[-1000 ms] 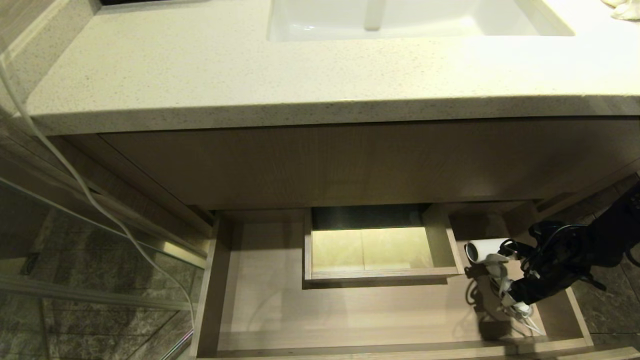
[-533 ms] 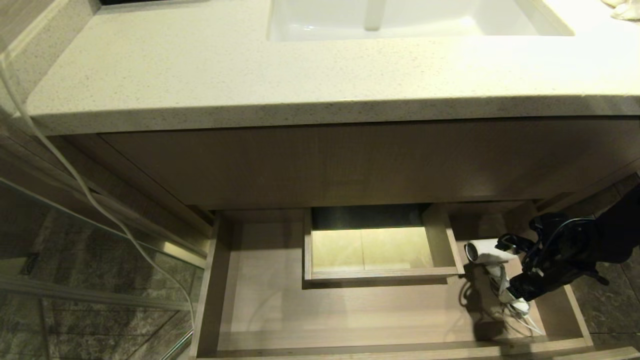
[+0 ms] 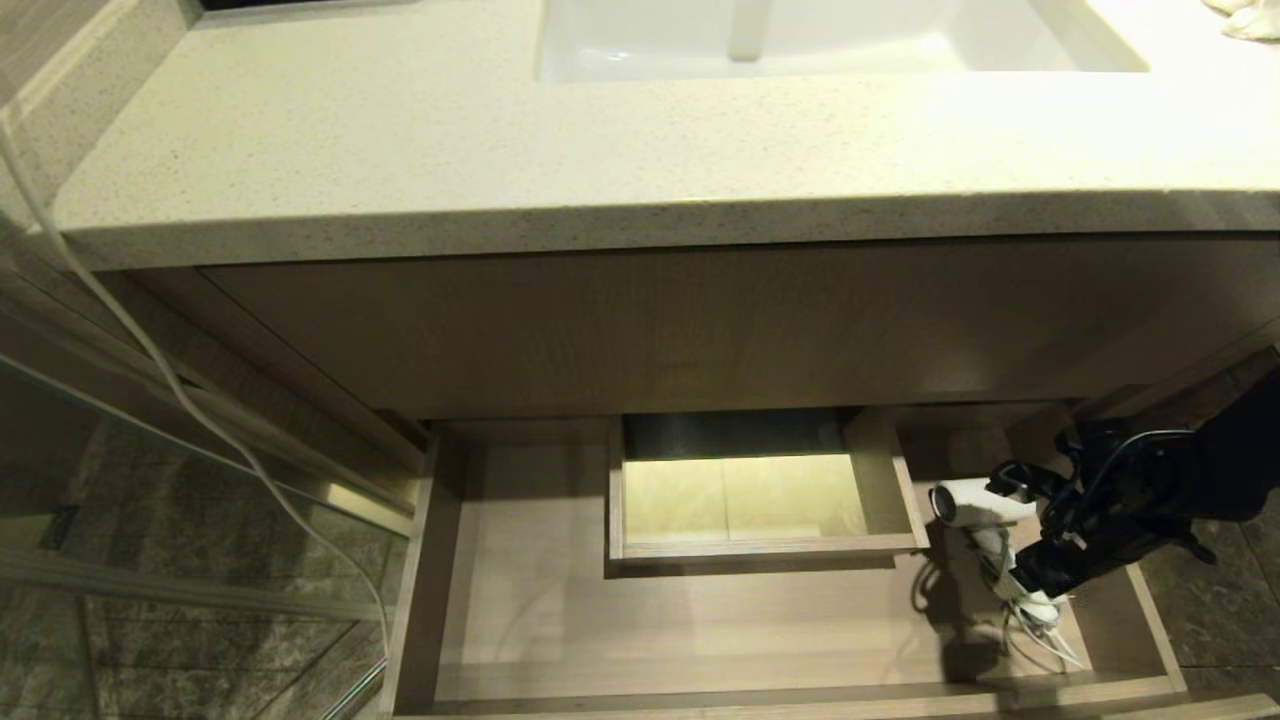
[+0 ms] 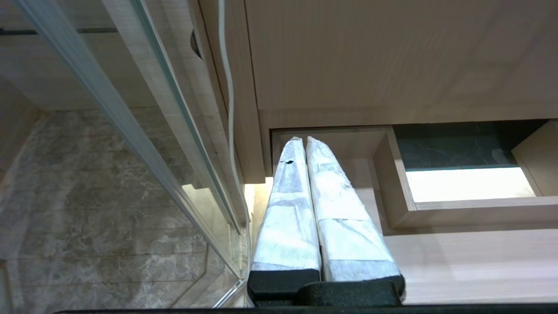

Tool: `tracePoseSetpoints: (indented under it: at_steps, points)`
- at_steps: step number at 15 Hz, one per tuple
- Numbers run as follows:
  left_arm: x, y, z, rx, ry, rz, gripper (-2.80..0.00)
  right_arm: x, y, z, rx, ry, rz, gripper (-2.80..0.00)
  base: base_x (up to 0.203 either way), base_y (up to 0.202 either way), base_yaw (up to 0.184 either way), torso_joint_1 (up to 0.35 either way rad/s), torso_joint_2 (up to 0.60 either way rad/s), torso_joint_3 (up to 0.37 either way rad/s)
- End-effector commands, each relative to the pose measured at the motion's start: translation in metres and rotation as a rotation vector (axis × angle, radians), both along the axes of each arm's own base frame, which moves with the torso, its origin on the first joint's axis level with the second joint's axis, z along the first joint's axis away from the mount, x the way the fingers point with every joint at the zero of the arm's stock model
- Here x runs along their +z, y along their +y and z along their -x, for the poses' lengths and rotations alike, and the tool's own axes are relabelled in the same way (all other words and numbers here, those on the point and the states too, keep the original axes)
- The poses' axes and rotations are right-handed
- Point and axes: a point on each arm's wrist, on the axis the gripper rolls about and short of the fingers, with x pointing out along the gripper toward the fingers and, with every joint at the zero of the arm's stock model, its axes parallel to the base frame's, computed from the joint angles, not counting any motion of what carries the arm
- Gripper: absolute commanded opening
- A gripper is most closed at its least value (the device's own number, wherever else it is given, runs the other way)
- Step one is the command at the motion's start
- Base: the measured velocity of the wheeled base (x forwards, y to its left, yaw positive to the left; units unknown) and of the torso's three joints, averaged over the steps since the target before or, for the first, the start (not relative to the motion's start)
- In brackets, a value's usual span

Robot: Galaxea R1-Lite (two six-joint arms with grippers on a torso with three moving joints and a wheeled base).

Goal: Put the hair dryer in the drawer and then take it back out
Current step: Take the hairdryer out

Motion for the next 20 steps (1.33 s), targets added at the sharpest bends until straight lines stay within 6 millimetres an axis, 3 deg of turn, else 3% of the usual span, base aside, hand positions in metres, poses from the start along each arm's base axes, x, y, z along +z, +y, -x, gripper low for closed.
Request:
tracePoseSetpoints:
  at_steps: [1,20]
  points:
    - [-0.0109,0.0,-0.0037,0.001,0.038,0.001,-2.8,0.0003,-0.0001,-0.0003,0.003,-0.001,0.001,0.0,0.0,0.0,0.0,0.0,0.0,0.0]
    - [-0.0109,0.0,-0.0037,-0.001,0.038,0.003,-2.8,0.0002,0.0074,0.0074,0.046,0.02,0.011,0.0,0.0,0.0,0.0,0.0,0.0,0.0]
